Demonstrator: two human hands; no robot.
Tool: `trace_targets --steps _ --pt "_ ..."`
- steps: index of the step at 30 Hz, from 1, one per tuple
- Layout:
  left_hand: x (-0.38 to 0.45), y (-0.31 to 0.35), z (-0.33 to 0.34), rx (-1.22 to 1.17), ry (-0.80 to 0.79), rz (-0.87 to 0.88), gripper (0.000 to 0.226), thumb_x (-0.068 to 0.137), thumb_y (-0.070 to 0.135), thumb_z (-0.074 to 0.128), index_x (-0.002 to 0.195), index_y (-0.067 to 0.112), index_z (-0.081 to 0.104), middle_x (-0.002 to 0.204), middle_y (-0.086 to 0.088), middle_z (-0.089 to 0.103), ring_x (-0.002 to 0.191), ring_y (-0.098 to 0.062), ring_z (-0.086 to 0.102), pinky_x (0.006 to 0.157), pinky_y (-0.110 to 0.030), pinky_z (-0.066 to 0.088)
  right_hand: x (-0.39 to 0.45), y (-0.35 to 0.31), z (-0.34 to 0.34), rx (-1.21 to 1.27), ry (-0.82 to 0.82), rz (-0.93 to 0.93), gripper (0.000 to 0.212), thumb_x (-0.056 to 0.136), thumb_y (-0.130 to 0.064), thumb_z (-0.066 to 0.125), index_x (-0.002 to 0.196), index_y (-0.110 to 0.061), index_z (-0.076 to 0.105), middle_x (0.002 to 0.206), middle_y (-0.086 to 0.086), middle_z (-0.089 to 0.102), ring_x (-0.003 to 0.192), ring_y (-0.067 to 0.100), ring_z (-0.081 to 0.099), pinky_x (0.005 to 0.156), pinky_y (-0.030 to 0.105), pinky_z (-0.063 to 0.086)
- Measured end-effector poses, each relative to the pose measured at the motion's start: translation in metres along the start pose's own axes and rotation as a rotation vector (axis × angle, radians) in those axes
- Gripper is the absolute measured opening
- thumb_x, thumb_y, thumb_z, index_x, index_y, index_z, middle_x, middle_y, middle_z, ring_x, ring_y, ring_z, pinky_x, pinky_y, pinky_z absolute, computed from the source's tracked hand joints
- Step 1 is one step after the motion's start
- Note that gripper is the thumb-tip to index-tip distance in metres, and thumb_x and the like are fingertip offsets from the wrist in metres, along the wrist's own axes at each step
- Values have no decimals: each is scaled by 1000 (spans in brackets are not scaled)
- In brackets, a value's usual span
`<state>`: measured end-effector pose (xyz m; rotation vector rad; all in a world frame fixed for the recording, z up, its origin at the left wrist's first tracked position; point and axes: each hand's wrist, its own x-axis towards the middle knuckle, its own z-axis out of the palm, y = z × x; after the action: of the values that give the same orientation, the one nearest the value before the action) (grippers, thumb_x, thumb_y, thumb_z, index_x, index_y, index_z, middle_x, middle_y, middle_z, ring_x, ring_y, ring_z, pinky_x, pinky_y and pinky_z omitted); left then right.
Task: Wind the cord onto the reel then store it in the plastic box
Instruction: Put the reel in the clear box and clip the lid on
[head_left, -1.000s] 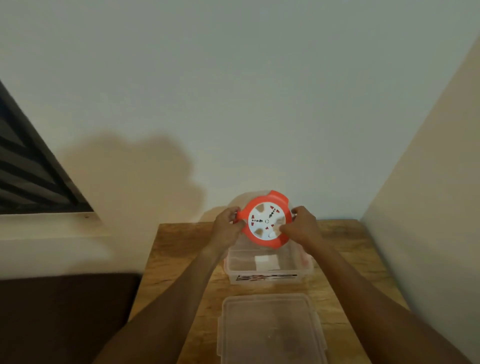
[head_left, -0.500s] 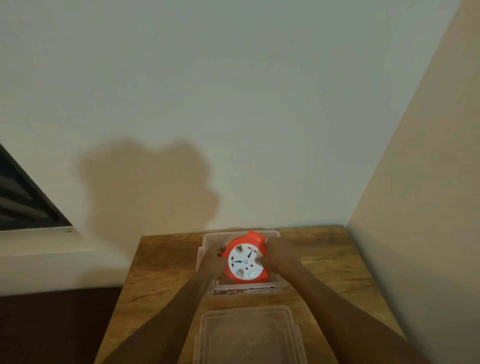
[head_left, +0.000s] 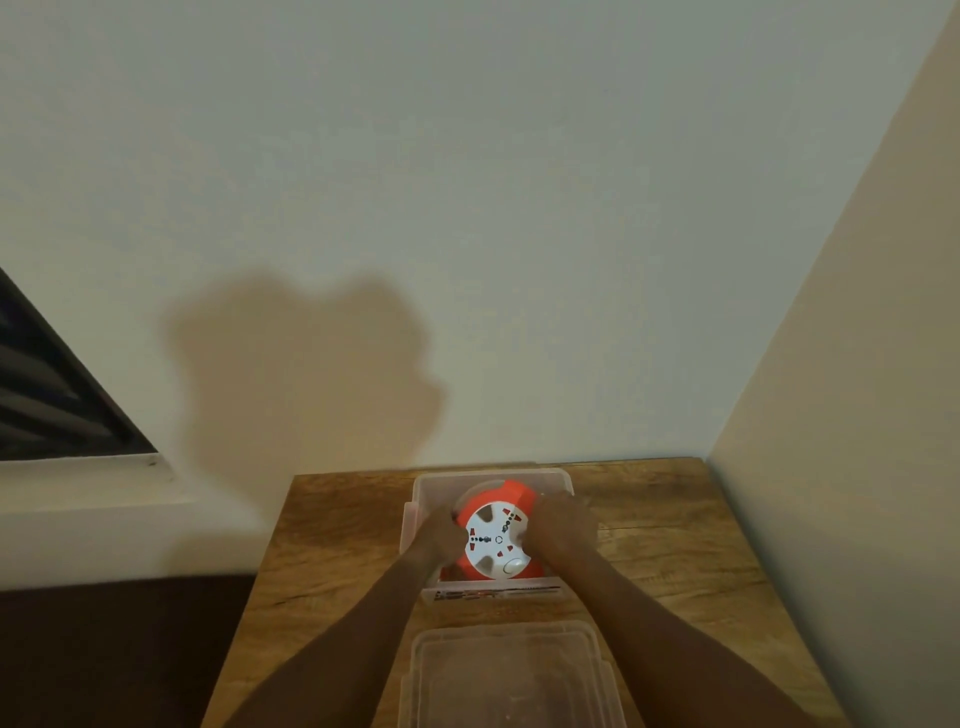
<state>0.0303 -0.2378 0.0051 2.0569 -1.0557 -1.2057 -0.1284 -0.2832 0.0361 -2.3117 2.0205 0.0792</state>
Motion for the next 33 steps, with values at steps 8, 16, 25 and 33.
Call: trace_targets --steps 8,16,25,33 --pt "-15 11 1 186 122 79 32 102 1 55 133 6 58 125 -15 69 112 -30 67 91 -33 59 -2 11 1 244 2 -29 37 75 -44 76 103 -23 69 89 -6 70 75 11 66 63 23 53" --pt "-69 -17 -35 78 572 430 9 96 8 69 100 13 75 92 6 71 79 -9 66 65 -14 49 -52 93 21 1028 169 243 16 91 -16 62 75 -18 58 73 1 62 68 21 60 55 25 44" --pt "-108 -120 -25 187 136 -240 4 95 26 66 94 23 65 99 2 66 95 -18 68 90 -38 59 -109 120 38 652 -532 96 19 70 -8 55 53 -14 63 56 1 64 47 14 60 52 30 54" --pt "-130 -88 -43 269 53 -249 11 96 15 63 102 14 73 102 -4 72 92 -19 70 79 -33 62 -101 104 -23 576 -593 -29 4 81 -6 68 82 -6 72 79 5 73 71 16 71 68 31 60"
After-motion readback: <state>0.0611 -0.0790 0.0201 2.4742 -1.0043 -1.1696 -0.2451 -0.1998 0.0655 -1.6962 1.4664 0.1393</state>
